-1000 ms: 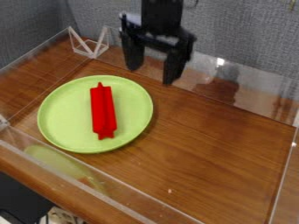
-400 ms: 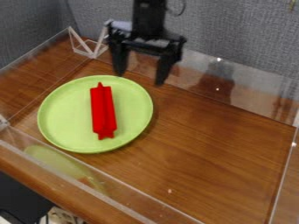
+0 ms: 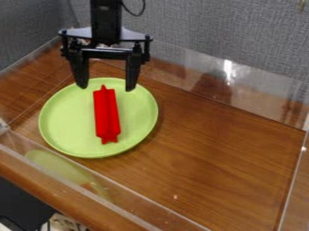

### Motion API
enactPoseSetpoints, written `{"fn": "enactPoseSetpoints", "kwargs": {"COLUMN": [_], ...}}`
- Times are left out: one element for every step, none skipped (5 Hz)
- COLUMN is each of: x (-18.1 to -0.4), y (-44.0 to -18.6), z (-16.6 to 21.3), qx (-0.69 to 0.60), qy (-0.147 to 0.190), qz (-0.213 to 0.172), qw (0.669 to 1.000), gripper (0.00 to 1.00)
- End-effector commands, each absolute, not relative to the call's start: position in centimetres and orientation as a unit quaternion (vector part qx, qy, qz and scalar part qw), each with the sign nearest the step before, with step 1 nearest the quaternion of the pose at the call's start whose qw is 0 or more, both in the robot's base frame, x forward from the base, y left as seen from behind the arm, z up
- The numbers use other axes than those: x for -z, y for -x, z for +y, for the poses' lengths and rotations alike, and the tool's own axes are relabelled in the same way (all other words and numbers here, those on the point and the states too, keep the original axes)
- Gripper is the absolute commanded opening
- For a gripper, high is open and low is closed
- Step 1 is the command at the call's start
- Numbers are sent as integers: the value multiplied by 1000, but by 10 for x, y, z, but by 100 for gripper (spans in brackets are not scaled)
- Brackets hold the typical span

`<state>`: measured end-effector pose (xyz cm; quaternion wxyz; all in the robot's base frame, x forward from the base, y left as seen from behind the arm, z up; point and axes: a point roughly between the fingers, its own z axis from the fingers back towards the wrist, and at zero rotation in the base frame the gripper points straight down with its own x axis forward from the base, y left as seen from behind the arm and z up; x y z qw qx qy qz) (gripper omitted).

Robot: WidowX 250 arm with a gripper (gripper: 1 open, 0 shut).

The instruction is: Put the red object on the left side

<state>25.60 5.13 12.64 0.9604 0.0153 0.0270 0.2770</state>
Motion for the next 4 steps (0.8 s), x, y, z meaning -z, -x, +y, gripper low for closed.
{"fn": "enactPoseSetpoints", "kwargs": {"x": [-126, -108, -92, -75], "y": [-251, -252, -257, -267], "z": [75, 61, 50, 54], "qx": [-339, -348, -350, -337], "qy": [-15, -14, -16, -16], "qz": [1, -3, -5, -8], "qw": [941, 937, 936, 941], "gripper": [100, 100, 100, 100]}}
